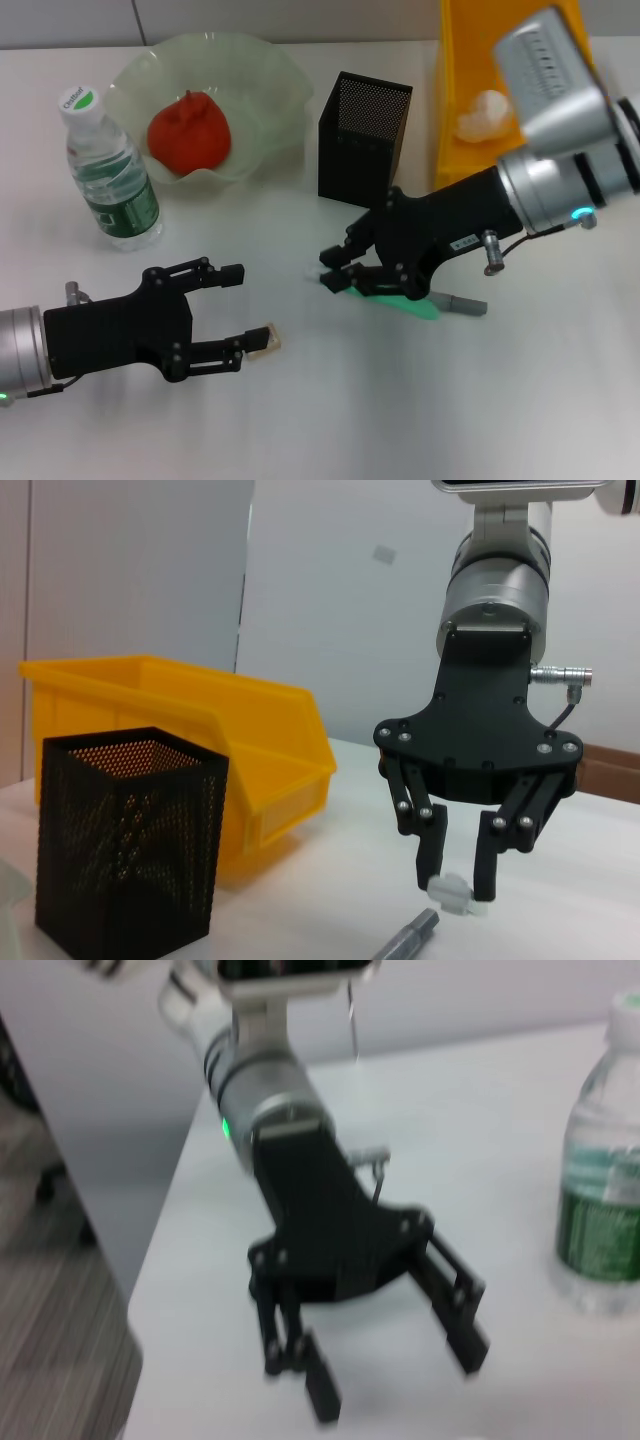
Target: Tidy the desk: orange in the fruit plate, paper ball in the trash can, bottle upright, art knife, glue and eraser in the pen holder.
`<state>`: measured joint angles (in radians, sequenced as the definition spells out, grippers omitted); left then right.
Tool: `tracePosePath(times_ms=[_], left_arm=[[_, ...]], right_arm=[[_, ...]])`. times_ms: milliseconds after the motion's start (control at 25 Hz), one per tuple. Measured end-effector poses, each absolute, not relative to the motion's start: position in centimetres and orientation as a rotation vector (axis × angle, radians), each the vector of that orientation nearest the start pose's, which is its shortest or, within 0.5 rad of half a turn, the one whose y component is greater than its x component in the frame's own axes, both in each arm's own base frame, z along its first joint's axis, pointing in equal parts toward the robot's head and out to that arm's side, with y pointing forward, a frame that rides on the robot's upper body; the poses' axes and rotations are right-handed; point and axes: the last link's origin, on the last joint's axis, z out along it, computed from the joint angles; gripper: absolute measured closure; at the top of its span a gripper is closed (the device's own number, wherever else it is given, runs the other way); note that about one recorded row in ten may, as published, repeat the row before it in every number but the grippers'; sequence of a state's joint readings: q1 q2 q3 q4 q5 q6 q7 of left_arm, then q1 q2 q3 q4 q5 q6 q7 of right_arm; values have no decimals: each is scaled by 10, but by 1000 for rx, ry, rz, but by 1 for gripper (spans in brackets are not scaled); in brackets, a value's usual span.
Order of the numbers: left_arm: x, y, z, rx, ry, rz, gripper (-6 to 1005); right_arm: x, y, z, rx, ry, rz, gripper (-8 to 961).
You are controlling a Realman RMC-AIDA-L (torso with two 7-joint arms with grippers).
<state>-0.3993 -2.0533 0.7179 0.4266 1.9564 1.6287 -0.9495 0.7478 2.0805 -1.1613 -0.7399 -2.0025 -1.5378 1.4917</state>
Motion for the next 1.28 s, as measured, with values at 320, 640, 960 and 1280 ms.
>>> tracePosePath(times_ms=[320,640,960,1280], left_arm=[[-296,262,-33,-2777,-407,-815,191],[-294,262,-34,-2757,-418,-844,191],[-294,262,-35,-2758,-420,-847,190],[-293,262,-34,-2760,-418,-853,190]], right_arm=[[186,340,-47,-3004,192,772,785],[194,333,-50,-2746,278,1111,783],[194,334,-39,-2454,259,1323,781],[190,341,-40,-2348,256,1357,779]])
